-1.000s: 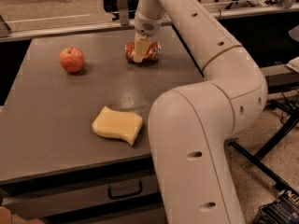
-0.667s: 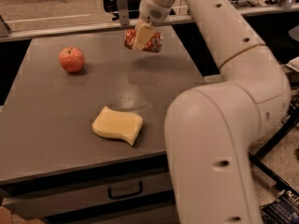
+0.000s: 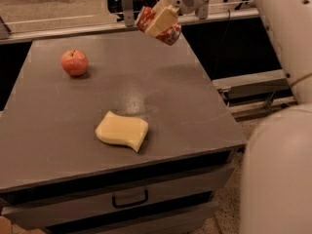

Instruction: Place coke can upright

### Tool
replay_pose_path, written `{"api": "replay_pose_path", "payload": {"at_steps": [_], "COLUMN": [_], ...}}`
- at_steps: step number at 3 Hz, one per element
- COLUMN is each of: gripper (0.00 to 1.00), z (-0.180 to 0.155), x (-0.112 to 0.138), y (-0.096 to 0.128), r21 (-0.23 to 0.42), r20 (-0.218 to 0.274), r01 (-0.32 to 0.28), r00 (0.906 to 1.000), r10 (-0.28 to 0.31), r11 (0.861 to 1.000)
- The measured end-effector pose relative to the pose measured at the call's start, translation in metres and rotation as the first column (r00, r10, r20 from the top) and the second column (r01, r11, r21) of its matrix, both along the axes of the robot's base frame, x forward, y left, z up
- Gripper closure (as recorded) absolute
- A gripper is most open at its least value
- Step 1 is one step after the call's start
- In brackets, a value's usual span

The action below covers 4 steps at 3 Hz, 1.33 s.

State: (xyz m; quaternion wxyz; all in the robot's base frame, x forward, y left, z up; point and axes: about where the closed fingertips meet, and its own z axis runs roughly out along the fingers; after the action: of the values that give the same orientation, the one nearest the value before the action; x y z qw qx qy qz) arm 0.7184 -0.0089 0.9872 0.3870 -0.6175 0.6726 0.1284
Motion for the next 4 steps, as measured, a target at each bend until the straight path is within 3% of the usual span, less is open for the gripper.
{"api": "replay_pose_path", "payload": {"at_steps": [1, 2, 3, 4], "gripper": [1.0, 1.0, 1.0, 1.0], "z": [-0.017, -0.028, -0.022, -0.033], "x": [-0.023, -0.035, -0.04, -0.038], "y": [-0.002, 0.017, 0.026, 0.024], "r21": [0.187, 0.426, 0.552, 0.606], "r20": [0.009, 0.086, 0.156, 0.122], "r01": [-0.032, -0.1, -0.159, -0.134], "r00": [0.9995, 0.9938, 0.984, 0.9897], "r10": [0.031, 0.07, 0.085, 0.075], "r11": [0.982, 0.899, 0.819, 0.784]}}
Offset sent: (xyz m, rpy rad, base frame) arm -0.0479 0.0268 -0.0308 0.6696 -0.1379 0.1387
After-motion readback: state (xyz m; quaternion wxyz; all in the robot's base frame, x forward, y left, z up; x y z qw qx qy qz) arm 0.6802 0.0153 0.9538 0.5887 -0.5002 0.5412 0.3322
